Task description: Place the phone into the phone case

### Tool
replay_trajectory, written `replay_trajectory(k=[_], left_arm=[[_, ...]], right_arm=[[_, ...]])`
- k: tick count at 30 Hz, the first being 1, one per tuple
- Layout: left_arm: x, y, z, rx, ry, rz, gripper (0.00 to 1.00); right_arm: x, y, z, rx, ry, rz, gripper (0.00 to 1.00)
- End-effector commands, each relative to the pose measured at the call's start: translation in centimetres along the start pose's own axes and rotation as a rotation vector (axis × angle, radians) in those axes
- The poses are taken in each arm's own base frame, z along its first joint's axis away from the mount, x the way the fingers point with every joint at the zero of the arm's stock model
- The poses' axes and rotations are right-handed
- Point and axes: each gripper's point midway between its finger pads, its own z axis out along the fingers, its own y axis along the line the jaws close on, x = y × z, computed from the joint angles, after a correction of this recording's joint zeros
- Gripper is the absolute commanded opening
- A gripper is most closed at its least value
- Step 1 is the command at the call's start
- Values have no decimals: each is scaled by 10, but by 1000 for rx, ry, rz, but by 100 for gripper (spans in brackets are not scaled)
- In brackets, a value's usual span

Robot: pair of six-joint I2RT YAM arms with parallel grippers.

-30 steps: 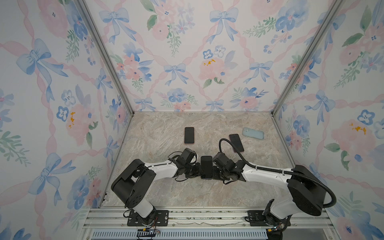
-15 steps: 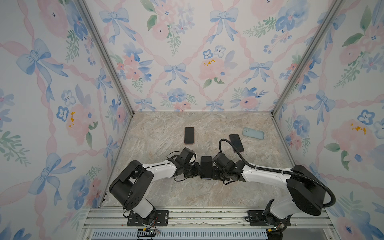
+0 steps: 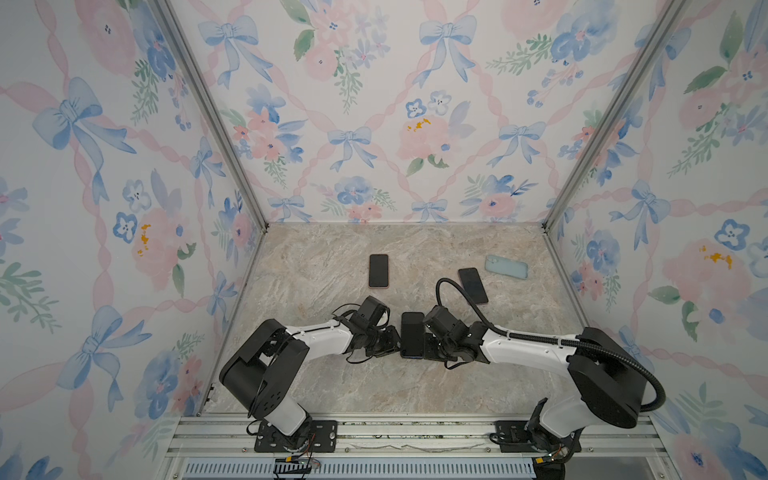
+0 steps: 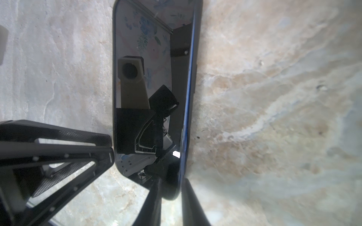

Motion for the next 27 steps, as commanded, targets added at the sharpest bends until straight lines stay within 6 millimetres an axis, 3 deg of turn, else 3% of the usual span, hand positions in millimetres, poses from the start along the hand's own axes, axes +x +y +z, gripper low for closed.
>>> replay_trajectory(k=[1,27], left_arm=[[16,14,10,-19,55,-18,35],[25,9,15,21,73,-26,32]], right_arm=[[10,-2,6,4,27,-10,20],[27,13,28,-61,99,6,12]])
